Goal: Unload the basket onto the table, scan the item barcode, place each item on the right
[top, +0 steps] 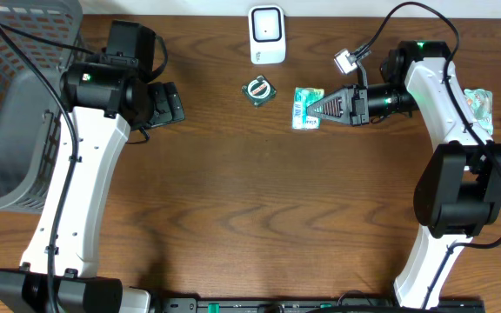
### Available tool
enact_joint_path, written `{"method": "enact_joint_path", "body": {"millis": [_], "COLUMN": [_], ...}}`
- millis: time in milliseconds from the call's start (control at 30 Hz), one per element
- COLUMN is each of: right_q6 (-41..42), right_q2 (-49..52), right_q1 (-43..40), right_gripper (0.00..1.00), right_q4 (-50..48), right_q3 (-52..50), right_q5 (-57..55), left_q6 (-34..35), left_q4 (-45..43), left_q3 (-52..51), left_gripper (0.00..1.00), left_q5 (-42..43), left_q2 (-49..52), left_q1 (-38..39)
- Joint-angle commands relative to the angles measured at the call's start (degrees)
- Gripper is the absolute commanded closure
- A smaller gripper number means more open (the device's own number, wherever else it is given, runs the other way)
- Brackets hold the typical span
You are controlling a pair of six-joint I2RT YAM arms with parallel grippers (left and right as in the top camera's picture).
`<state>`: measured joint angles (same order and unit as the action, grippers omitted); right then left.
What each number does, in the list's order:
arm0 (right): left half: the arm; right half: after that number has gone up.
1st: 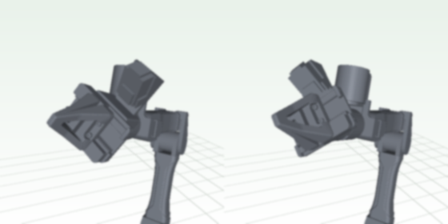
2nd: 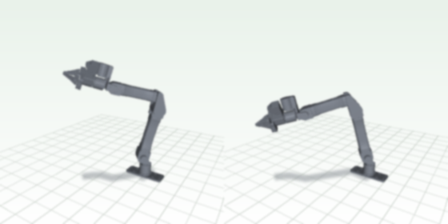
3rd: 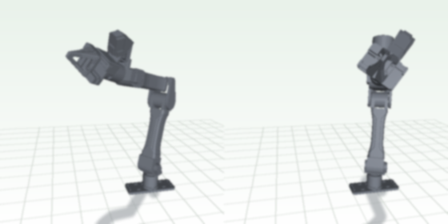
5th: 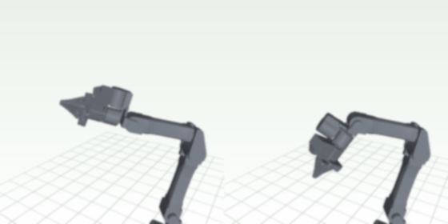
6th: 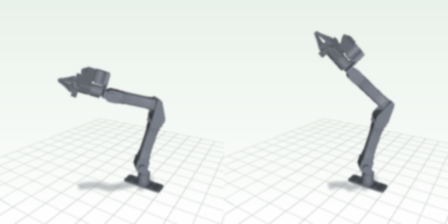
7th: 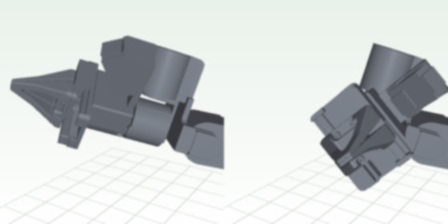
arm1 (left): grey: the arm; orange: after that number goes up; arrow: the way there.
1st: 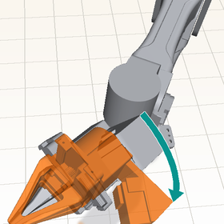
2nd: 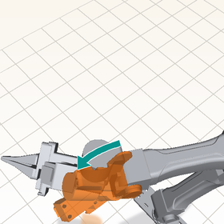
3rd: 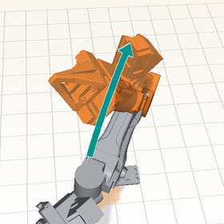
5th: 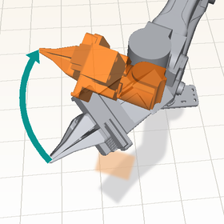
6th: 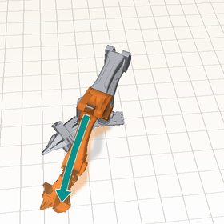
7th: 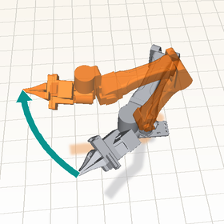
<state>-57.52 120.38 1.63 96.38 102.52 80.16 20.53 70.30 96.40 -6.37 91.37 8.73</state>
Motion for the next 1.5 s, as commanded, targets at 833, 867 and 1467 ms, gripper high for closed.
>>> {"method": "enact_joint_path", "body": {"millis": [833, 867, 1467], "right_q6": [5.16, 8.76, 51.08], "right_q2": [-0.83, -0.83, -0.76], "right_q1": [3.85, 4.35, 15.28], "right_gripper": [0.99, 0.99, 0.99], "right_q4": [-4.22, -6.12, -42.8], "right_q3": [0.0, 0.0, 7.8], "right_q5": [-5.64, -8.39, -90.31], "left_q6": [-0.55, -0.57, -0.55], "left_q4": [0.17, 0.17, 0.17], "left_q3": [0.52, 0.52, 0.52], "left_gripper": [0.02, 0.02, 0.02], "left_q5": [-0.74, -0.74, -0.74], "left_q2": [-0.39, -0.39, -0.39], "left_q1": [-0.15, -0.15, -0.15]}}
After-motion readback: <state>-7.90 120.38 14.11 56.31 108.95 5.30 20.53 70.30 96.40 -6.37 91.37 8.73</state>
